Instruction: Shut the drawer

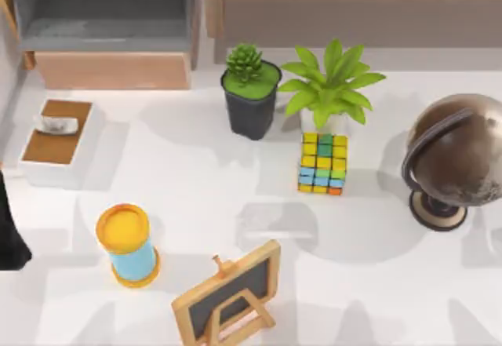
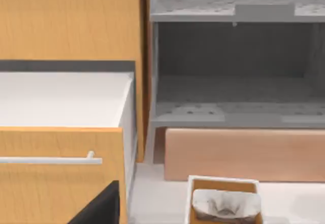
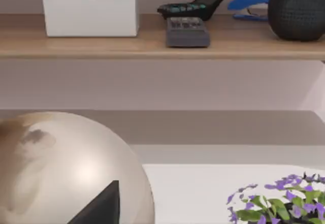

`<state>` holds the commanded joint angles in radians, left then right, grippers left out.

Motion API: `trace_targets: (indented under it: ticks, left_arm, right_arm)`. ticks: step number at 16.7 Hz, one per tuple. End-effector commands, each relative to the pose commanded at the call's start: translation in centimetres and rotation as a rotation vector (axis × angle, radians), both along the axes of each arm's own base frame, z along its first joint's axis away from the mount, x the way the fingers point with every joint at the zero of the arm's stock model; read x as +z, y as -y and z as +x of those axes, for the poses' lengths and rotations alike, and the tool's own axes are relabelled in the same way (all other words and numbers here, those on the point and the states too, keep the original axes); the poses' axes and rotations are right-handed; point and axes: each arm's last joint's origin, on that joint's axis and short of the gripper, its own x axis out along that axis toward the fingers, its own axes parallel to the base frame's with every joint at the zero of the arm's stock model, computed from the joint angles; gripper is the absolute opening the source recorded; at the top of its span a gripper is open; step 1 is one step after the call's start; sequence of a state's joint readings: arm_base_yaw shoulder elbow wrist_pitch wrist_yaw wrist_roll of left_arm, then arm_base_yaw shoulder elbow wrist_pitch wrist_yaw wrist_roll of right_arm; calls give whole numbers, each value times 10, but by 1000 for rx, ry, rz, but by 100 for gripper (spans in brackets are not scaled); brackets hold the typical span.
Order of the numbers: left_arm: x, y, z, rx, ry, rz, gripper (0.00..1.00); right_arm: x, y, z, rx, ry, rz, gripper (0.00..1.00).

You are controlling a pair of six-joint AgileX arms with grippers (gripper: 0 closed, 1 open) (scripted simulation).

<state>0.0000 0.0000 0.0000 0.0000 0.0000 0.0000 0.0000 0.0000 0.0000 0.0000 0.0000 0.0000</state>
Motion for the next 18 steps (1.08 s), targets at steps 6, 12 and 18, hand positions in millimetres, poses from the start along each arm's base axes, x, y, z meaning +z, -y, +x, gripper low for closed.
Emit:
trace_targets:
  ticks: [6, 12, 18]
  left_arm:
    - [24, 9, 2, -26, 60, -6, 100]
    - [52, 45, 32, 1, 10, -9, 100]
    - [62, 102, 60, 35, -24, 19, 100]
  right_arm:
    - [0, 0, 0, 0, 0, 0, 100]
    - [0, 0, 0, 0, 0, 0, 100]
    - [0, 0, 0, 0, 0, 0, 100]
